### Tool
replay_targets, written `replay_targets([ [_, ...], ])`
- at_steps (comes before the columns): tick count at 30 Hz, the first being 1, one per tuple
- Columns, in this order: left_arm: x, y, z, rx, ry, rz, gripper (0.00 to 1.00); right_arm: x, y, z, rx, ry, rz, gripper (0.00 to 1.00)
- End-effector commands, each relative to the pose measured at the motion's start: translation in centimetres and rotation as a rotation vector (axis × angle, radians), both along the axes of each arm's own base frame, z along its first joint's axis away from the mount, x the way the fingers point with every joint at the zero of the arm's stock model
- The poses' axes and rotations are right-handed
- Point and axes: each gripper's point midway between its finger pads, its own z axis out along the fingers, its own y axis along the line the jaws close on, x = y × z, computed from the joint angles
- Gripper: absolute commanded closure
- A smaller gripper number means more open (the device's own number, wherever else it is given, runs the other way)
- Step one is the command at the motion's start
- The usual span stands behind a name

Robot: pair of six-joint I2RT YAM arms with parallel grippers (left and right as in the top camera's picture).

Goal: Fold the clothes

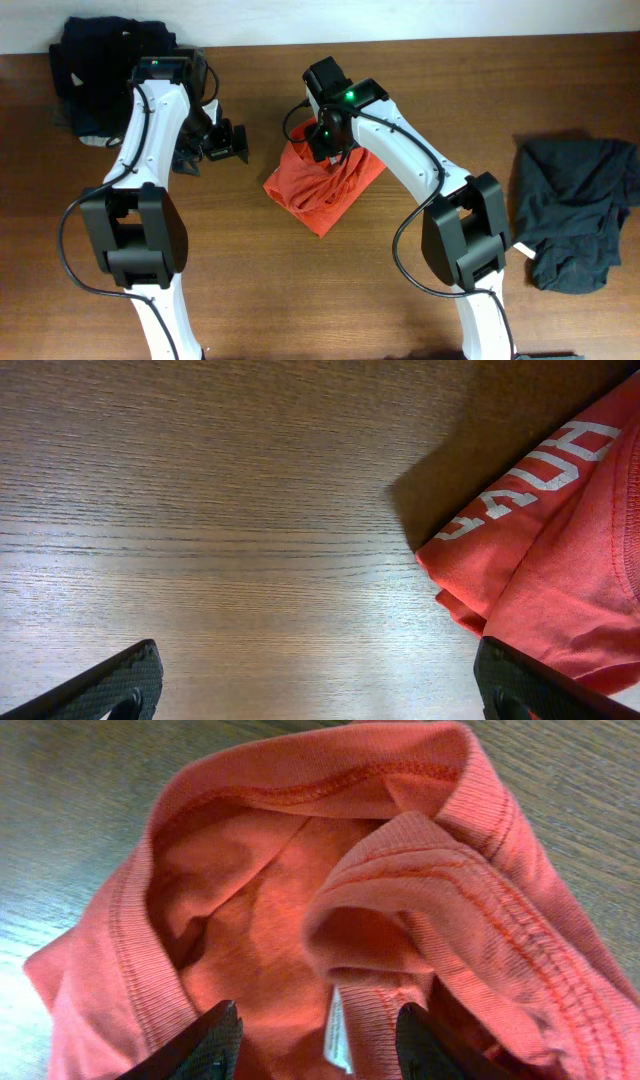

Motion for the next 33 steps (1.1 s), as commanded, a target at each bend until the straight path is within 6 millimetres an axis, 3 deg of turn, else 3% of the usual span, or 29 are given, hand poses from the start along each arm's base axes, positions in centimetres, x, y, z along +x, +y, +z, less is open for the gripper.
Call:
replay_targets([
  [1, -0.1, 0.2, -0.4, 0.006, 0.012, 0.006, 0.01, 0.7, -0.5, -1.5, -0.056, -0.006, -0.006, 0.45],
  [8, -0.1, 0.5, -0.4, 0.025, 0.011, 0.005, 0.01, 0.6, -0.6, -2.7, -0.071, 0.015, -0.006, 0.46],
  [12, -0.1, 0.5, -0.4, 0.028, 0.011, 0.005, 0.01, 0.9, -1.5, -2.7, -0.114, -0.004, -0.027, 0.66],
  [16, -0.1, 0.5, -0.4, 0.028, 0.01, 0.005, 0.01, 1.2, -2.4, -2.7, -0.157, -0.022, -0.069, 0.68],
  [20, -0.1, 0.5, -0.4, 0.028, 0.009, 0.005, 0.01, 1.4, -2.9, -2.6, -0.175, -0.032, -0.089, 0.81],
  [23, -0.1, 0.5, -0.4, 0.028, 0.009, 0.005, 0.01, 1.7, -4.0, -2.5, -0.23, -0.053, -0.122, 0.83],
  [25, 0.0, 0.5, -0.4, 0.028, 0.008, 0.005, 0.01, 1.7, -4.6, -2.2, -0.263, -0.062, -0.13, 0.84],
  [29, 0.0, 0.5, -0.4, 0.028, 0.007, 0.005, 0.01, 1.9, -5.5, -1.2, -0.307, -0.075, -0.159, 0.95],
  [33, 0.0, 0.5, -0.4, 0.028, 0.007, 0.005, 0.01, 2.2, -6.3, 0.6, -0.35, -0.1, -0.176, 0.96],
])
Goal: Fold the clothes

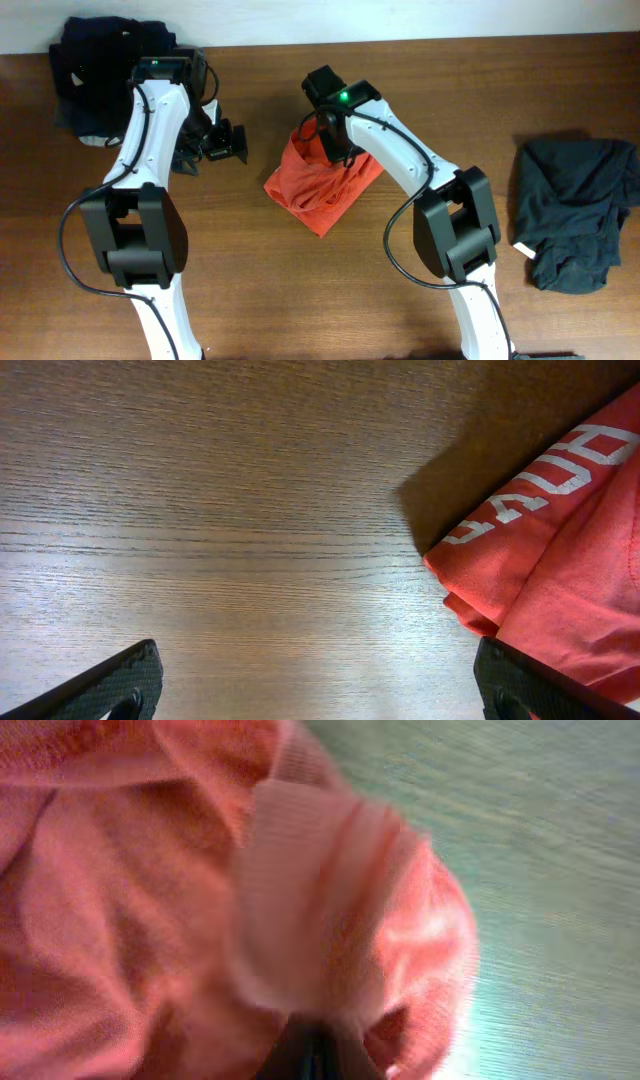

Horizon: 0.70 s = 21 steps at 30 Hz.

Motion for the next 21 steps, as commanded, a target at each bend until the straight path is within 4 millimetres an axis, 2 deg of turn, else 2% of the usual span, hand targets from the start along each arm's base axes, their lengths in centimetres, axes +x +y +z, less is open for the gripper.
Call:
replay_targets([
  [1, -0.1, 0.3, -0.4, 0.013, 0.009, 0.006, 0.01, 1.4, -1.1, 2.5, -0.065, -0.082, -0.043, 0.96],
  [4, -0.1, 0.3, -0.4, 0.013, 0.009, 0.006, 0.01, 1.3, -2.1, 3.6, -0.107, -0.098, -0.085, 0.96],
  [7, -0.1, 0.3, -0.4, 0.013, 0.009, 0.006, 0.01, 0.7, -2.7, 3.8, -0.128, -0.073, -0.095, 0.95],
  [11, -0.1, 0.3, -0.4, 0.013, 0.009, 0.006, 0.01, -0.8, -4.0, 3.5, -0.152, -0.013, -0.147, 0.79],
  [15, -0.1, 0.3, -0.4, 0.013, 0.009, 0.006, 0.01, -2.3, -4.1, 3.1, -0.147, 0.062, -0.143, 0.67],
  [21, -0.2, 0.1, -0.3, 0.008, 0.016, 0.003, 0.01, -3.5, -4.2, 3.0, -0.135, 0.113, -0.166, 0.62],
])
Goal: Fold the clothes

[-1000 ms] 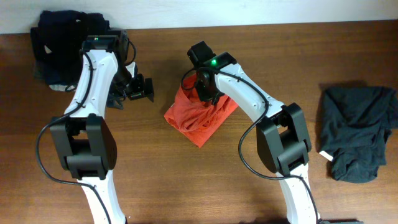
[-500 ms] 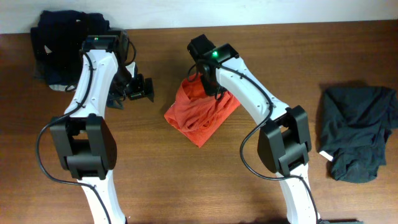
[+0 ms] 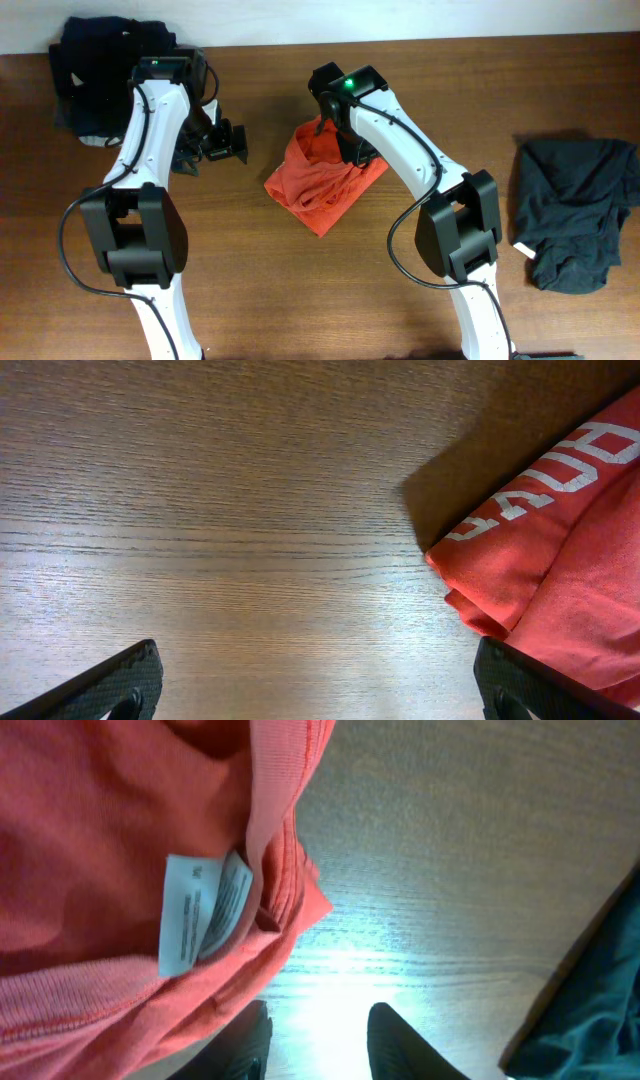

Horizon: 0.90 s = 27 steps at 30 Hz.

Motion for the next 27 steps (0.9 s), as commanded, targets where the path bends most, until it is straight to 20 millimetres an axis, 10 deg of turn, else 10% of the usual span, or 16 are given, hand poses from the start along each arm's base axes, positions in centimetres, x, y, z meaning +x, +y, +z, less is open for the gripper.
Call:
replay_targets([
  [1, -0.2, -0.1, -0.3, 0.002, 0.014, -0.012, 0.01, 0.2, 0.1, 0.4, 0.029, -0.013, -0.044, 0.55],
  [9, -0.8, -5.2, 0.0, -0.128, -0.024, -0.299, 0.01, 3.2, -2.5, 2.7, 0.278, -0.05, -0.27, 0.0],
  [19, -3.2, -12.7, -0.2, -0.1, -0.054, -0.707, 0.01, 5.0, -11.1, 3.5, 0.586, 0.014, -0.409, 0.01],
  [27, -3.9, -16.4, -0.6, 0.019, -0.105, -0.859, 0.01, 5.2, -12.7, 3.4, 0.577, 0.004, -0.39, 0.01],
])
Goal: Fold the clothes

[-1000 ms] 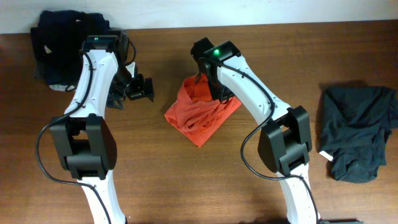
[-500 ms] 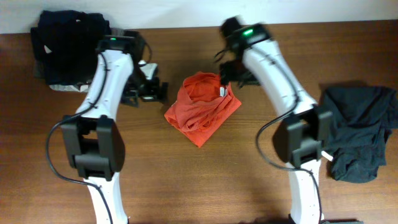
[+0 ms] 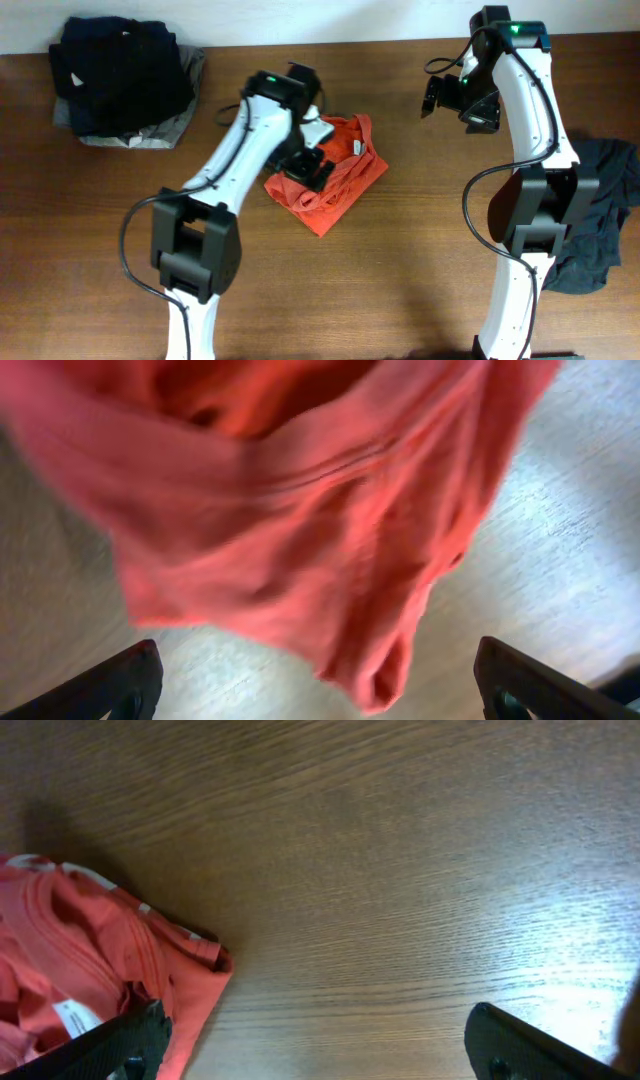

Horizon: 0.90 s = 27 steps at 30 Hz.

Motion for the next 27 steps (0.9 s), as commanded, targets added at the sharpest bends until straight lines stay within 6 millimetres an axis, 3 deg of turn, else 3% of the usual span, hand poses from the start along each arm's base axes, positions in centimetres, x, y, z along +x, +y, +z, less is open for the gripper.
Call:
replay_targets([
  [1, -0.2, -0.9, -0.5, 0.067, -0.046, -0.085, 0.01, 0.0, 0.8, 0.4, 0.019, -0.016, 0.052, 0.01],
  [7, -0.9, -2.3, -0.5, 0.103, -0.074, -0.14, 0.01, 0.0, 1.0, 0.4, 0.018, -0.016, 0.056, 0.01],
  [13, -1.1, -2.3, -0.8, 0.111, -0.067, -0.126, 0.01, 0.0, 0.9, 0.4, 0.011, -0.015, 0.056, 0.01],
  [20, -1.9, -1.8, -2.9, 0.129, -0.035, -0.129, 0.03, -0.1, 0.9, 0.4, 0.011, -0.012, 0.055, 0.01],
  [22, -2.1, -1.7, -3.2, 0.132, -0.028, -0.13, 0.09, -0.1, 0.9, 0.4, 0.011, -0.012, 0.056, 0.01],
  [25, -2.1, -1.7, -3.4, 0.131, -0.032, -0.129, 0.29, -0.1, 0.9, 0.4, 0.011, -0.012, 0.056, 0.01],
  [27, -2.0, -1.8, -3.4, 0.129, -0.035, -0.128, 0.48, -0.1, 0.8, 0.4, 0.007, -0.012, 0.055, 0.01],
])
